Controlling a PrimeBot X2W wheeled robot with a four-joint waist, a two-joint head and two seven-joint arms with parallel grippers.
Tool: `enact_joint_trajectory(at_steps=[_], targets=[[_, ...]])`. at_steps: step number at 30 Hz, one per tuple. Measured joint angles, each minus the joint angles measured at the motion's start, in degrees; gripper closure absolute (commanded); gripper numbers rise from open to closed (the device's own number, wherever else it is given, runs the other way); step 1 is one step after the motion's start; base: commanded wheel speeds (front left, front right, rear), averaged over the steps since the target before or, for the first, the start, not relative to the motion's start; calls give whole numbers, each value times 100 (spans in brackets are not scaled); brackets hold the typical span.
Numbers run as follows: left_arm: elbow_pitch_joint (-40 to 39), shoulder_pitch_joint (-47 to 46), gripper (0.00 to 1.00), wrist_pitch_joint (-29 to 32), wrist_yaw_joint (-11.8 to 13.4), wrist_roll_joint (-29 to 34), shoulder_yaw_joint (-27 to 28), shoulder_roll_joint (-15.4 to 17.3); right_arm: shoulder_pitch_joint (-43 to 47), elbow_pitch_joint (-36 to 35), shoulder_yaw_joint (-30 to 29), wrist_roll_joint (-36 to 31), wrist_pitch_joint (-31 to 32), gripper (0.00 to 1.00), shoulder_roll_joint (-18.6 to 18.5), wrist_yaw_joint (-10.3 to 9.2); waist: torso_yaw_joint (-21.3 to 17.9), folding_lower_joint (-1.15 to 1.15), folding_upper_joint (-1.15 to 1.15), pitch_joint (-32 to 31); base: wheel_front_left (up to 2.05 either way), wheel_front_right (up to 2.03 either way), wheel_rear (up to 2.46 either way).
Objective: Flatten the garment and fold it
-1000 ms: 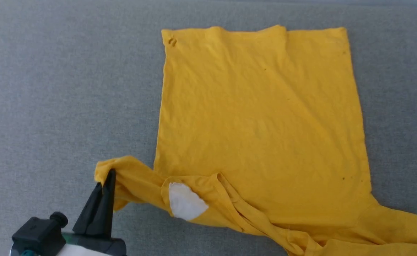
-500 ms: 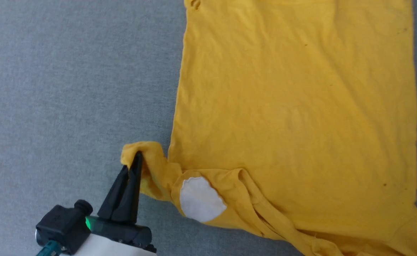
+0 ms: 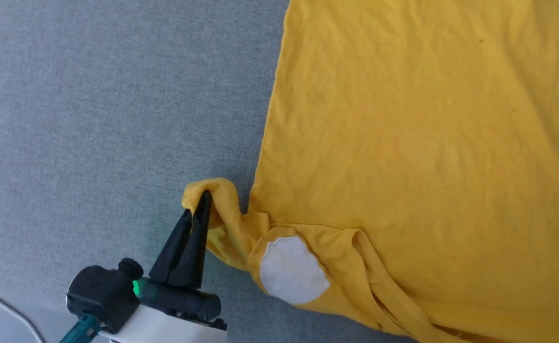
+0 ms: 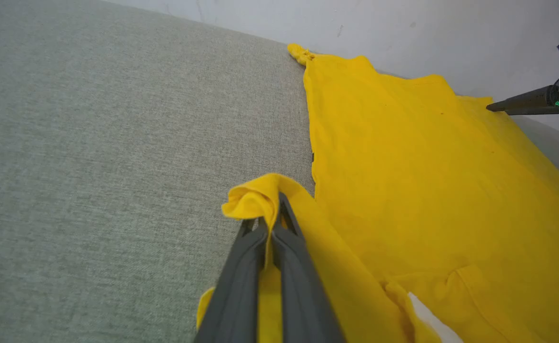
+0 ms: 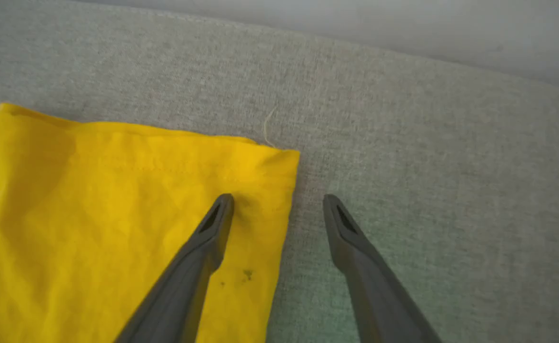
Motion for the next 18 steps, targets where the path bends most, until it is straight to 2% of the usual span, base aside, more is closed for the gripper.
enact_joint_trajectory(at_steps=[7, 8, 9, 13, 18], targets=[[38, -56, 100, 2, -16, 0, -13, -20, 103, -249, -216, -64, 302, 0, 69, 0, 122, -1, 0, 168, 0, 0, 0], [53, -93, 100, 2, -20, 0, -19, -21, 125, -277, -221, -67, 302, 37, 63, 0, 131, -1, 0, 178, 0, 0, 0], [66, -120, 100, 2, -24, 0, -21, -22, 153, -322, -200, -66, 281, 100, 45, 0, 138, -1, 0, 184, 0, 0, 0], [126, -146, 100, 2, -54, 1, -42, -31, 236, -385, -81, 18, 2, 100, 36, 0, 119, -1, 0, 145, 0, 0, 0], [210, -227, 100, -7, -65, 62, -11, -1, 330, -514, 58, 324, -730, 100, 74, 0, 39, -1, 0, -59, 0, 0, 0]])
